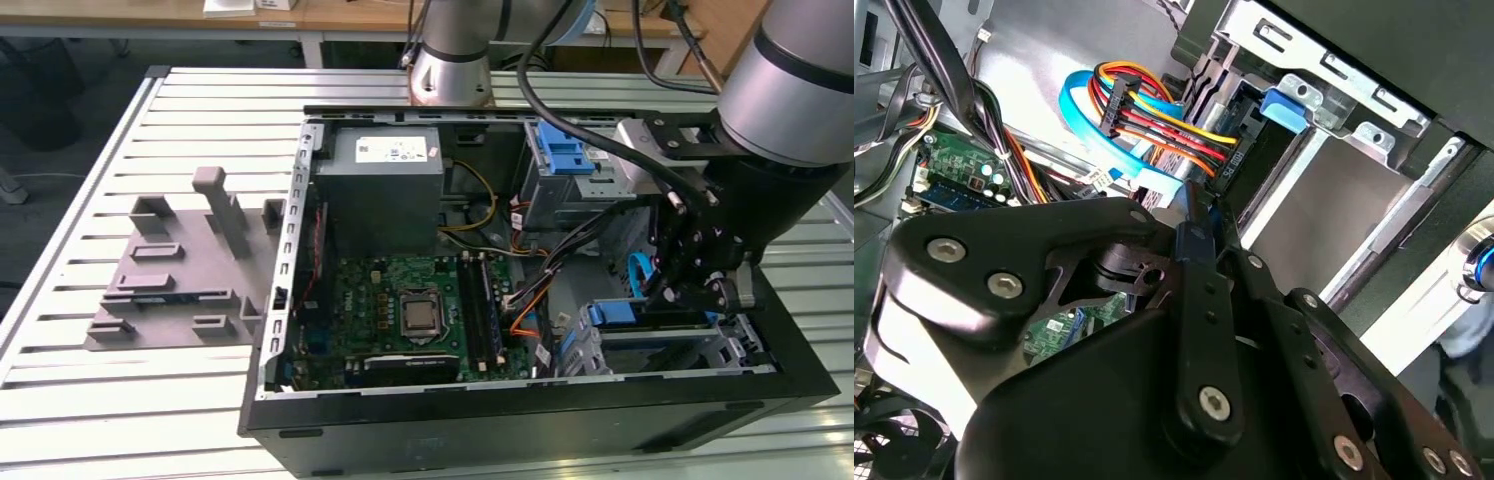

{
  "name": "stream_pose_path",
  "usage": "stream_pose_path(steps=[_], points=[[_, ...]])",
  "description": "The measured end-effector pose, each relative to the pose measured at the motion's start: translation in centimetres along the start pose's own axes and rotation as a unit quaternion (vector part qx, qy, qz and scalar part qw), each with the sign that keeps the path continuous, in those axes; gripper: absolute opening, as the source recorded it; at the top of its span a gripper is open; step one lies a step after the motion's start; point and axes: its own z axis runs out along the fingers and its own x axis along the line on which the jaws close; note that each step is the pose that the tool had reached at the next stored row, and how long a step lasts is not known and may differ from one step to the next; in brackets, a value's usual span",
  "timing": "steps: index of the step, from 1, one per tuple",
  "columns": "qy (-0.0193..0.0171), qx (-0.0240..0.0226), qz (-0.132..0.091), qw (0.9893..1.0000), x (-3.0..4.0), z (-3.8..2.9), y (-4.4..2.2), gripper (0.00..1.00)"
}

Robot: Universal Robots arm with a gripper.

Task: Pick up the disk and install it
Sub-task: 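Insert the second disk wire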

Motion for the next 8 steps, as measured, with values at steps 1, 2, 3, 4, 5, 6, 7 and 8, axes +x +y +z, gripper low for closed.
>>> stream_pose_path(steps=[1,2,3,4,5,6,7,8], points=[[0.0000,0.0000,0.000,1.0000,0.00,0.00,0.00,0.16],[0.0000,0.0000,0.000,1.0000,0.00,0.01,0.00,0.16],[0.0000,0.0000,0.000,1.0000,0.00,0.01,0.00,0.16],[0.0000,0.0000,0.000,1.0000,0.00,0.01,0.00,0.16],[0.0000,0.0000,0.000,1.0000,0.00,0.01,0.00,0.16],[0.0000,0.0000,0.000,1.0000,0.00,0.01,0.00,0.16],[0.0000,0.0000,0.000,1.0000,0.00,0.01,0.00,0.16],[0.0000,0.0000,0.000,1.0000,0.00,0.01,0.00,0.16]])
